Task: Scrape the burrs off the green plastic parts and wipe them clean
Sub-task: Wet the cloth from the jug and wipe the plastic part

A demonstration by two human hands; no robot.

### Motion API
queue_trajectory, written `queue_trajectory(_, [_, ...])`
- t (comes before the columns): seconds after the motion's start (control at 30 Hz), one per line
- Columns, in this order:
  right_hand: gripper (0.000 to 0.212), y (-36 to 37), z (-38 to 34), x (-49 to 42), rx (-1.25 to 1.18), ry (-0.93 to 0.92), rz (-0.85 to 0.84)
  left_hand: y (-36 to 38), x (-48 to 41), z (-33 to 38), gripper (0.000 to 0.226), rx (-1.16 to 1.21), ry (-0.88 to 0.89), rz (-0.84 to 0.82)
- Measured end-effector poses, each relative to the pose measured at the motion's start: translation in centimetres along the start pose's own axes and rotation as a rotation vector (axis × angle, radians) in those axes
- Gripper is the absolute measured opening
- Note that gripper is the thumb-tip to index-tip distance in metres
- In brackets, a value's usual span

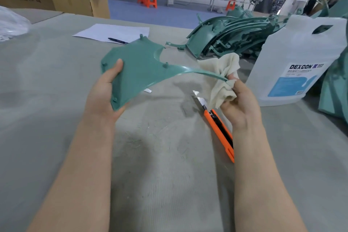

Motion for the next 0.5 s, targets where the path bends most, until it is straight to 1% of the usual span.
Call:
queue_trajectory(0.07, [0.032,0.3,0.0,0.5,0.024,0.044,0.02,0.1,0.3,0.6,0.024,-0.056,0.07,-0.094])
queue_trajectory(0.1, [0.03,0.1,-0.2,0.7,0.114,0.008,0.069,0.3,0.4,0.8,0.028,-0.078,0.094,-0.131])
queue_trajectory(0.2, [0.028,0.0,-1.2,1.3,0.52,-0.152,0.221,0.5,0.3,1.1,0.027,-0.107,0.127,-0.175])
queue_trajectory(0.23, [0.028,-0.1,-1.5,1.4,0.609,-0.193,0.268,0.5,0.2,1.1,0.028,-0.115,0.128,-0.174])
queue_trajectory(0.3, [0.027,-0.5,-2.1,1.4,0.699,-0.246,0.355,0.7,0.0,0.9,0.031,-0.134,0.125,-0.186])
queue_trajectory(0.37, [0.025,-1.1,-2.2,1.4,0.709,-0.255,0.413,0.9,-0.1,0.6,0.029,-0.168,0.128,-0.211])
queue_trajectory(0.4, [0.025,-1.3,-2.1,1.3,0.665,-0.256,0.421,1.0,-0.1,0.5,0.028,-0.184,0.132,-0.22])
queue_trajectory(0.43, [0.025,-1.5,-1.8,1.2,0.59,-0.243,0.412,1.1,-0.1,0.4,0.029,-0.194,0.137,-0.224])
queue_trajectory(0.5, [0.022,-1.3,-1.0,1.0,0.379,-0.161,0.345,1.0,-0.2,0.5,0.032,-0.199,0.146,-0.216])
Point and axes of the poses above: each hand's wrist, its own x-axis away from the middle knuckle, its own y-axis out of the palm, z = x × y, the point moved 6 cm from there along -x, towards the middle knuckle, and after that the axes turned 3 degrees about -y, right-handed, at the moved point
